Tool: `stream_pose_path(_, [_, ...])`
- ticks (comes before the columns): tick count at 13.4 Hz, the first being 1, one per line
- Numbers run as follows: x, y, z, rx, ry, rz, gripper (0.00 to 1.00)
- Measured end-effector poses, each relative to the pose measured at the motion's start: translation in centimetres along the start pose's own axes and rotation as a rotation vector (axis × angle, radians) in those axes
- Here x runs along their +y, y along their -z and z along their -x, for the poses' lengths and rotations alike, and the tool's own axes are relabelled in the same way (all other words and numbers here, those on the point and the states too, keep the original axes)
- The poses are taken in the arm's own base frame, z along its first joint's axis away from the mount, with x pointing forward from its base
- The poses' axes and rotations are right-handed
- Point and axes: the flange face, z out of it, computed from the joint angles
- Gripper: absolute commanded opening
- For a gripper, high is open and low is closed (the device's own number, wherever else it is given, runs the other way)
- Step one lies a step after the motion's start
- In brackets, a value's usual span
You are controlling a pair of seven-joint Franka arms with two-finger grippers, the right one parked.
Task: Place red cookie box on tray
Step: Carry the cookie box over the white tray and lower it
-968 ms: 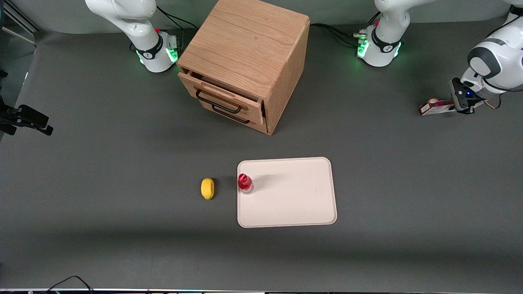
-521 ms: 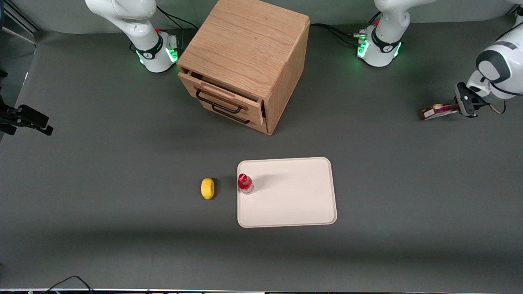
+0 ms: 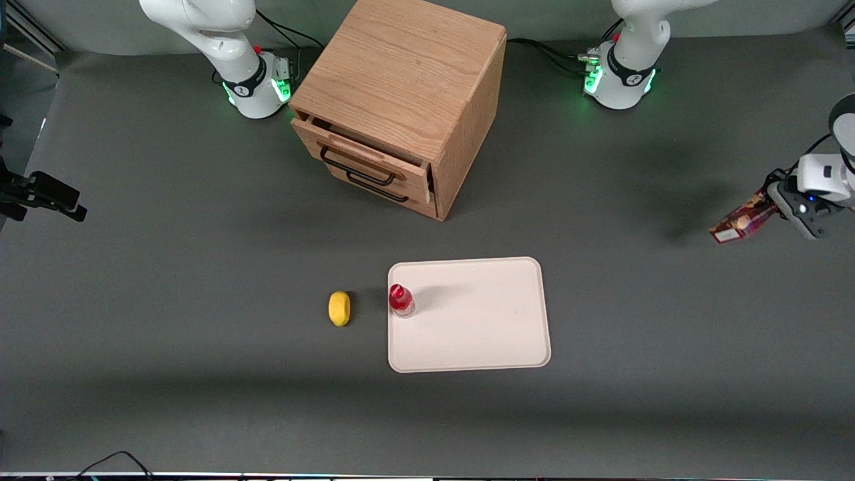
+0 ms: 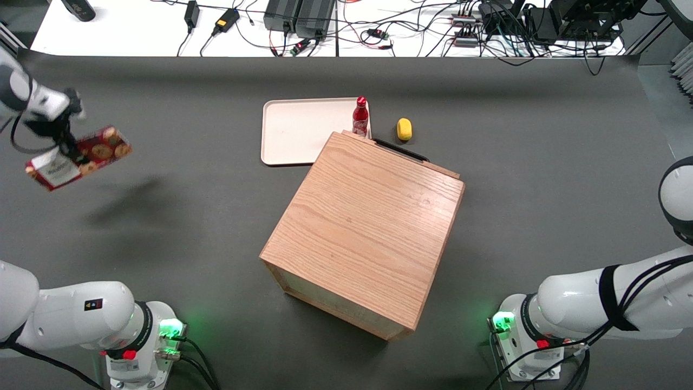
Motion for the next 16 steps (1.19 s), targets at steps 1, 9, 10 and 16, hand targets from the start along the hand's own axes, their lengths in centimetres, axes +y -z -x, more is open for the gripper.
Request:
stream_pose_path(1, [0.4, 2.3, -2.8, 0.0, 0.072, -0.007, 0.0])
stream_pose_path(9, [5.8, 10.1, -24.8, 0.051, 0.567, 0.015, 0.0])
stream_pose_path(10, [6.8, 9.5, -27.9, 0.054, 0.634, 0.031, 0.0])
stream_pose_path(16, [13.1, 1.0, -43.0, 0.133, 0.89, 0.007, 0.0])
